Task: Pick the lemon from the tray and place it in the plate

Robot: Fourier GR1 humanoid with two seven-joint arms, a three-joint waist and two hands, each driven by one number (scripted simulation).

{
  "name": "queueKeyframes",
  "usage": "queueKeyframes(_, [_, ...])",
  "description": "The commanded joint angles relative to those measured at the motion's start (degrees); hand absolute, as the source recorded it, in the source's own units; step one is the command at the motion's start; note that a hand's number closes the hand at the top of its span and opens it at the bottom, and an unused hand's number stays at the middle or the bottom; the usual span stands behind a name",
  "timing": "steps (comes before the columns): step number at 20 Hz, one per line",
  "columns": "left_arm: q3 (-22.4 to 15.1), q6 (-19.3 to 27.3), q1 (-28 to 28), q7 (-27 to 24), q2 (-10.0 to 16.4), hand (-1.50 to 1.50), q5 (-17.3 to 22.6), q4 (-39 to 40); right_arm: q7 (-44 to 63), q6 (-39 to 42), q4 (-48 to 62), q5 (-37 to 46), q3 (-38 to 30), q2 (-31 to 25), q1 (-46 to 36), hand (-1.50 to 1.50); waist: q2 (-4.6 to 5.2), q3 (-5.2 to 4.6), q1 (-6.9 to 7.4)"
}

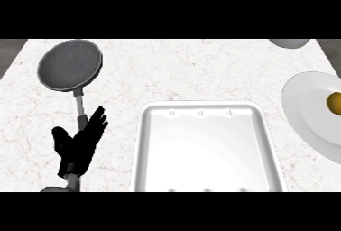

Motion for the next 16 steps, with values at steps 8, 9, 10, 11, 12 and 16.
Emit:
queueKeyframes(8, [0.31, 0.02, 1.18, 1.41, -1.51, 0.00, -0.23, 2.01, -10.93, 16.16, -0.75, 0.72, 2.37, -3.23, 14.88, -1.50, 0.10, -0.41, -0.85])
queueKeyframes(9, [0.93, -1.29, 1.65, 2.49, 0.26, 0.00, 0.06, 0.82, -10.88, 15.16, -1.62, 1.02, 2.87, -3.00, 15.76, -1.50, 0.04, -0.44, -0.82])
queueKeyframes(10, [1.72, -0.58, -0.41, 4.21, 0.51, 0.00, -0.08, 1.22, -11.16, 15.72, -1.85, 1.29, 3.23, -3.46, 16.81, -1.50, 0.05, -0.44, -0.91])
queueKeyframes(11, [1.33, -2.21, 3.95, 4.07, 1.13, 0.00, 1.16, -3.58, -12.01, 13.58, -1.64, 1.18, 2.97, -2.85, 17.84, -1.50, 0.00, -0.44, -0.60])
queueKeyframes(12, [1.08, 0.56, -1.35, 1.70, -2.03, 0.00, -1.24, 3.23, -12.47, 15.42, -1.69, 1.02, 3.10, -3.75, 17.89, -1.50, 0.09, -0.44, -0.85])
queueKeyframes(16, [-0.14, 0.52, 2.39, 3.66, -2.01, 0.00, -1.96, -0.31, -12.88, 15.37, -6.16, -0.05, 3.50, -2.18, 23.08, -1.50, -0.04, -0.50, -0.98])
